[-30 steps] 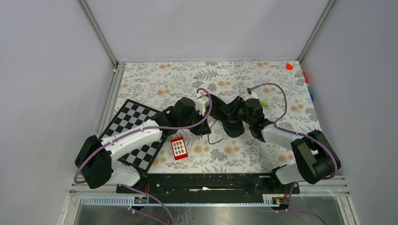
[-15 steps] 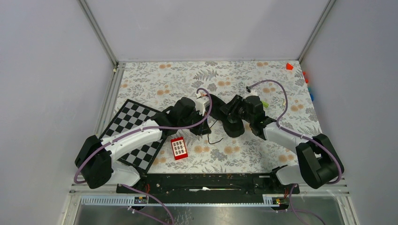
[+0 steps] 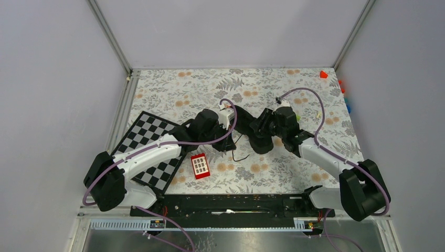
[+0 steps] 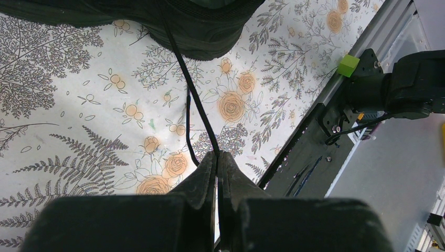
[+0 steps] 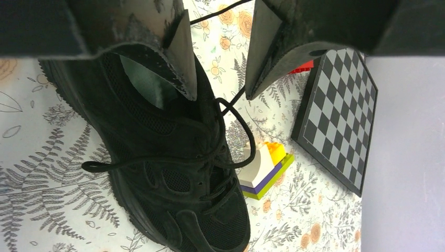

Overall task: Tie the shoes
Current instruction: Cross the shoelace with the shoelace.

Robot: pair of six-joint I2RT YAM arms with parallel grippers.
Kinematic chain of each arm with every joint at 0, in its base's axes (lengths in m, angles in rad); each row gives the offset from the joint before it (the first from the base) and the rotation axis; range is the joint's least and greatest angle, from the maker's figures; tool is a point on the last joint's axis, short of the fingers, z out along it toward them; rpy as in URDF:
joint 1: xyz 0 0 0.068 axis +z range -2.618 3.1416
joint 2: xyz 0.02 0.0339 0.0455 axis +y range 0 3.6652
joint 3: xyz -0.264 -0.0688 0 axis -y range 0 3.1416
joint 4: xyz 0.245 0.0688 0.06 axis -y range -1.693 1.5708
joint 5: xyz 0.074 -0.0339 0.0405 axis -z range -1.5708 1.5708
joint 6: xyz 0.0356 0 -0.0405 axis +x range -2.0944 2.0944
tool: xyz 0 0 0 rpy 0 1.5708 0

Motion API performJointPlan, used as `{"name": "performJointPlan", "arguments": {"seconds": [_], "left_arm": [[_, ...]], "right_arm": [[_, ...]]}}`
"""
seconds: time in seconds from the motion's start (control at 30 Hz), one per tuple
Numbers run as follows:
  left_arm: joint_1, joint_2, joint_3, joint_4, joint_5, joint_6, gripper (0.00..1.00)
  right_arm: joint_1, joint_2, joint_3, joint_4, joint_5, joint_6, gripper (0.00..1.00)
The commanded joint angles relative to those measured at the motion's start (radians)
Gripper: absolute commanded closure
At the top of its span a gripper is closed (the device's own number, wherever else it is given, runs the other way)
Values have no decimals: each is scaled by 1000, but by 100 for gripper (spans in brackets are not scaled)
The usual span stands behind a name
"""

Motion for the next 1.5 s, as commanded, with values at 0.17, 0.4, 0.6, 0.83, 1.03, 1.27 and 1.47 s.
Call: {"name": "performJointPlan", "arguments": {"seconds": [0.17, 0.4, 0.6, 0.83, 1.03, 1.27, 1.47], "left_arm": [[-4, -36, 6, 22, -2, 9, 100], [-4, -32, 11, 22, 3, 7, 100], [-4, -26, 17, 20, 5, 7, 100], [-5, -21, 24, 17, 0, 9, 100], [-4, -20, 35, 13, -2, 9, 100], [-4, -23, 39, 5, -7, 12, 100], [-4, -17, 47, 4, -5, 12, 100]], "right_arm": [[-37, -38, 93, -78, 99, -91, 61], [-83, 56, 218, -197, 34, -317, 69], [-121, 117, 255, -181, -171, -509, 62], [-137, 166, 349, -269, -254, -475, 56], [-119, 185, 409, -349, -253, -581, 54], [-119, 188, 503, -548, -238, -893, 45], [-120, 209, 547, -663, -383, -1237, 43]]}}
